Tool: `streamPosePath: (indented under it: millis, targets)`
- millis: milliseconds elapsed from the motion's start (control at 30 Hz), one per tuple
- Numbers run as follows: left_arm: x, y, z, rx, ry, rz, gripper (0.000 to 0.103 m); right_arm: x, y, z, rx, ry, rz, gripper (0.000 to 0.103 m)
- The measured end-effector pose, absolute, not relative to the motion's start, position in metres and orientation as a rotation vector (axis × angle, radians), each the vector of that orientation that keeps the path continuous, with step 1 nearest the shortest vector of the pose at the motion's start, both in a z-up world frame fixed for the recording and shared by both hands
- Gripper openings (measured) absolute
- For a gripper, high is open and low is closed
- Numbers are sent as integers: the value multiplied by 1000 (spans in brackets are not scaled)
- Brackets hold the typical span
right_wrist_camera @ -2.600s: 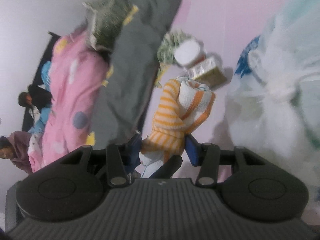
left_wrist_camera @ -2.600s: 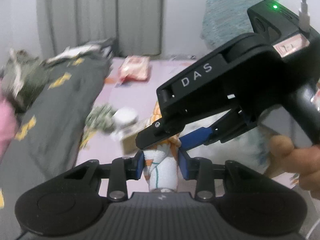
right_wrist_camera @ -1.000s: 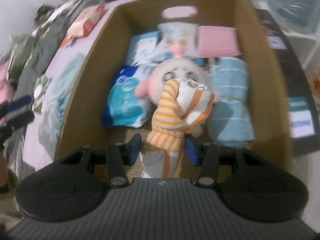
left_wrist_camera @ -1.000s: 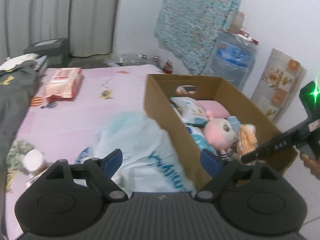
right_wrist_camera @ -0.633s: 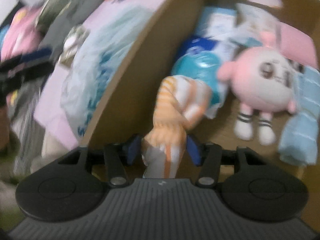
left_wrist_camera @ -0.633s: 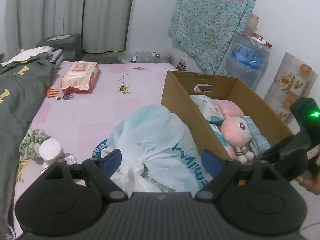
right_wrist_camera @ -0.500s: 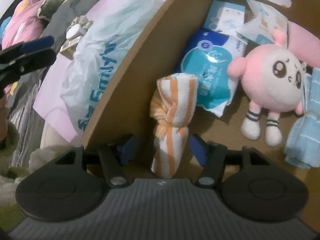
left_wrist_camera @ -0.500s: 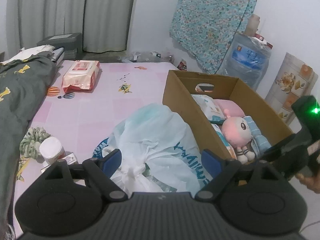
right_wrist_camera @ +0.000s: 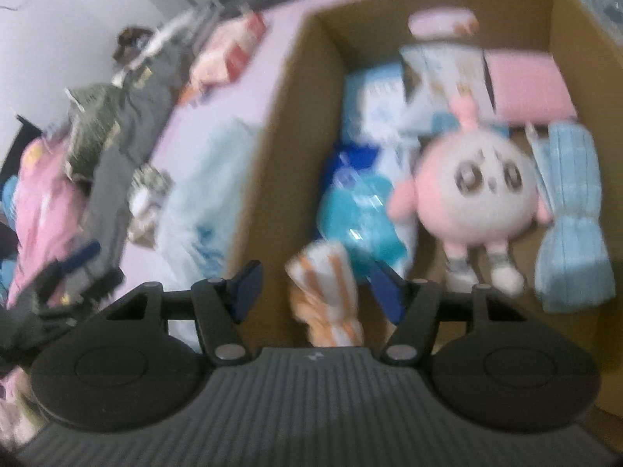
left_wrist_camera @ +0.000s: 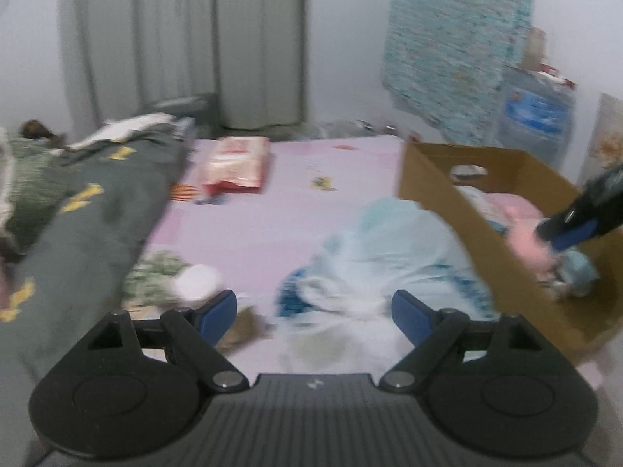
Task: Organize soft objects
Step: 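Move the right gripper back toward the white jar and gold box, then lower the right gripper toward the gold-wrapped box beside the white jar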
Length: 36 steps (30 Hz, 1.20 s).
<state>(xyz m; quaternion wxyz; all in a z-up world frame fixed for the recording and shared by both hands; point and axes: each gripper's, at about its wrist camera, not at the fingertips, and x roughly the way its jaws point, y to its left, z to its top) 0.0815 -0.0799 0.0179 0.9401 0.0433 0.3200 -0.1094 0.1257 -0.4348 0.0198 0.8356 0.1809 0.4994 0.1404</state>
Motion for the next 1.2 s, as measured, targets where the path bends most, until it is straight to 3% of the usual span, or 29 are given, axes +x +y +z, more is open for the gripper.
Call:
streamPosePath:
  millis: [233, 467, 633, 800, 1200]
  targets:
    - [82, -38, 5, 69, 664, -99, 88, 149, -371, 62, 348, 952, 477, 67]
    - [88, -30, -13, 117, 659, -69, 86, 188, -283, 57, 319, 1018, 617, 67]
    - [102, -27, -22, 127, 639, -67, 77, 217, -229, 41, 334, 1110, 647, 66]
    - [121, -20, -33, 101, 658, -78, 64, 246, -194, 16, 345, 1183, 622, 56]
    - [153, -6, -53, 21, 706, -155, 50, 295, -155, -29, 380, 1273, 578, 46]
